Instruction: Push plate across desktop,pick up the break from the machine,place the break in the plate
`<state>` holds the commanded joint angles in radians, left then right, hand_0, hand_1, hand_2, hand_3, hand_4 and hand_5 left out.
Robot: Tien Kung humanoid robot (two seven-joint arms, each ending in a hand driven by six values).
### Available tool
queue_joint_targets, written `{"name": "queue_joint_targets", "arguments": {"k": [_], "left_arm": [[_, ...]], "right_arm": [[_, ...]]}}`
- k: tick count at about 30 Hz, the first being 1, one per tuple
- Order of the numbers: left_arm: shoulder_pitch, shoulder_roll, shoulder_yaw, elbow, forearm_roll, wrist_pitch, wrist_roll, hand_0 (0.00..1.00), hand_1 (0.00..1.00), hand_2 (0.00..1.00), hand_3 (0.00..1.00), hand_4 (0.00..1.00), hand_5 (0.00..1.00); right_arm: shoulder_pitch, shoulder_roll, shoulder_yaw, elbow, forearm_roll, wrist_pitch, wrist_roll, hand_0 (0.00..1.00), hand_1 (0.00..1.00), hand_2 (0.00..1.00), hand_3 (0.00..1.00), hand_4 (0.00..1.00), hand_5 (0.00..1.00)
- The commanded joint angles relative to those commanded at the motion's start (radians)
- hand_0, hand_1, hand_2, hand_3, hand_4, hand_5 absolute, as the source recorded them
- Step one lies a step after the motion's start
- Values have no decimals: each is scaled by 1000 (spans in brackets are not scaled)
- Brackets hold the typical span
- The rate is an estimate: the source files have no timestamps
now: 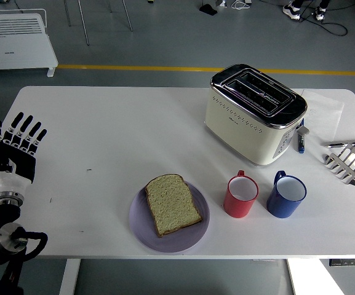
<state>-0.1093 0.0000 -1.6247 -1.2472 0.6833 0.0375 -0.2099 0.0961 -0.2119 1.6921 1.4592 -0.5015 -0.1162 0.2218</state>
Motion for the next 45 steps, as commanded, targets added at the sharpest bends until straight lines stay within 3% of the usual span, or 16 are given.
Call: {"name": "queue_joint_targets", "arguments": {"k": [17,22,33,45], "left_arm": [[-6,0,-4,1,6,-11,16,743,765,809,774,585,998],[-2,0,-10,1,10,-23,29,744,765,807,775,588,998],[9,0,-2,2,12,-25,33,744,765,807,772,593,998],[21,0,-2,1,22,-30,50,744,768,806,771,593,998]], "right_arm": [[18,17,-25,-34,19,20,-7,839,776,800,807,520,531],[16,16,-31,-42,-2,28,-40,845,779,804,808,522,539],[-1,9,-13,-74,-38,-10,-97,843,778,801,800,517,555],[-6,15,-6,-123,-44,4,-109,842,778,800,796,518,576]]}}
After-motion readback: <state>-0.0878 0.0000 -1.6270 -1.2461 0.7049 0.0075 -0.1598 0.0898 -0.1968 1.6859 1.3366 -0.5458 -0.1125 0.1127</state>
